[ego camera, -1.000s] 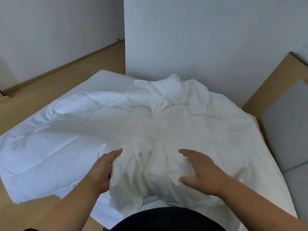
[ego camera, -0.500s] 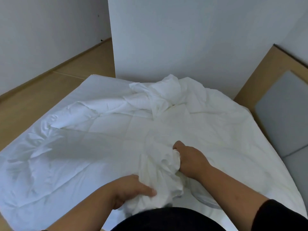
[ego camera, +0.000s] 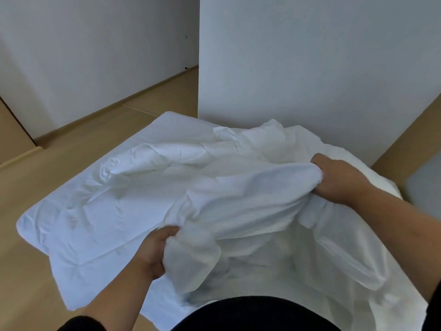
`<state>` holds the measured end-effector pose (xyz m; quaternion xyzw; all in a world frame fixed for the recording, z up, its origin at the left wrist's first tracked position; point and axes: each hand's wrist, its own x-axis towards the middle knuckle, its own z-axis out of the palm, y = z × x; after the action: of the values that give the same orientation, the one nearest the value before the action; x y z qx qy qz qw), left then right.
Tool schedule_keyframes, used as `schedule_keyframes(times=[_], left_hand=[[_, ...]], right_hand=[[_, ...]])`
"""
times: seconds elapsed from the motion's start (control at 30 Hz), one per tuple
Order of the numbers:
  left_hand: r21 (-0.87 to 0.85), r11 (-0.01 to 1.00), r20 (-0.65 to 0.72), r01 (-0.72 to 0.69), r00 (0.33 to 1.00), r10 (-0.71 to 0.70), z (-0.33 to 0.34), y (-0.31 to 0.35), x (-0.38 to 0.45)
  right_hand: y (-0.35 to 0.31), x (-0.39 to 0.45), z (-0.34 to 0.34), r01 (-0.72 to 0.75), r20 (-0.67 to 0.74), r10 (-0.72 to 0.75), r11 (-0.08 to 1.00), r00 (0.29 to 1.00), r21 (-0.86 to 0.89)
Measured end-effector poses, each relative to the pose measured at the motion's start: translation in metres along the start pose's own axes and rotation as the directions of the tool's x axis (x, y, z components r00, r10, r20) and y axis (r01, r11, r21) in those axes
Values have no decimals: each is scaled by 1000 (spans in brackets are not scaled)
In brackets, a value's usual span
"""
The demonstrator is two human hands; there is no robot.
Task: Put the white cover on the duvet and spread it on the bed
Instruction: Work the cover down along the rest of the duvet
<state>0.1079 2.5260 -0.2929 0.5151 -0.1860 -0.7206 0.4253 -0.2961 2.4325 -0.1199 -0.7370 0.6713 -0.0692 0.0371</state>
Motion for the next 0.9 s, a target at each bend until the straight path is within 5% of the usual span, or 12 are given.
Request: schedule_keyframes(times=[0.2, 0.3, 0.5, 0.7, 0.9], left_hand=[[230, 933, -217, 275, 950, -226, -45, -63, 7], [124, 901, -113, 416, 908, -404, -25, -86, 20], [-127, 870, 68, 477, 879, -472, 6, -109, 39], [-541, 824, -95, 170, 961, -260, 13, -111, 67], [-571, 817, -131, -78, 991, 3, -15, -9, 36]], right_hand=[[13, 11, -30, -17, -3, 17, 1000, 1000, 0], [1, 9, -25, -1, 17, 0, 998, 1000, 66], [-8, -3, -24, 2, 45, -6, 996, 999, 91], [-5, -6, -16, 12, 140, -18, 999, 990, 43], [-5, -2, 17, -134, 291, 162, 985, 943, -113]])
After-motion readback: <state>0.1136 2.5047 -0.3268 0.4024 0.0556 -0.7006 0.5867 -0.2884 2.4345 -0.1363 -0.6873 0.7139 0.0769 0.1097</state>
